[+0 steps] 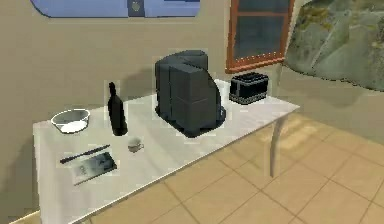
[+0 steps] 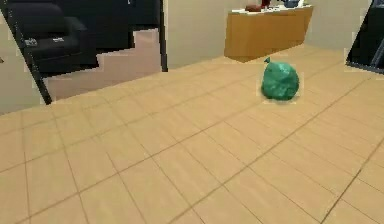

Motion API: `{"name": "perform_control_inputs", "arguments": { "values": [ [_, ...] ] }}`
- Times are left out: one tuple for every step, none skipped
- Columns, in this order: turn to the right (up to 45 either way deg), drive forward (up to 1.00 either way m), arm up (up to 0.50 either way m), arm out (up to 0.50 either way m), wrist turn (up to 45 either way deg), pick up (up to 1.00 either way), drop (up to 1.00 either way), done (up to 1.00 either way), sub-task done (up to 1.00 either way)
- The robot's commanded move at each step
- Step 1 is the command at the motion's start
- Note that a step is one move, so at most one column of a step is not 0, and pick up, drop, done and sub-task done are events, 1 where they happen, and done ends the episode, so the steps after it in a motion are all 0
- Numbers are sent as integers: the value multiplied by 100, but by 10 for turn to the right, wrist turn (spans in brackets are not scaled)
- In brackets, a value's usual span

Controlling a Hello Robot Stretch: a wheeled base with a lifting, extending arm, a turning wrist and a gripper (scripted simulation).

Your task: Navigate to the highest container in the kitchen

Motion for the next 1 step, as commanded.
{"name": "perform_control_inputs", "arguments": {
  "values": [
    [450,0,0,0,0,0,0,0,0]
  ]
}}
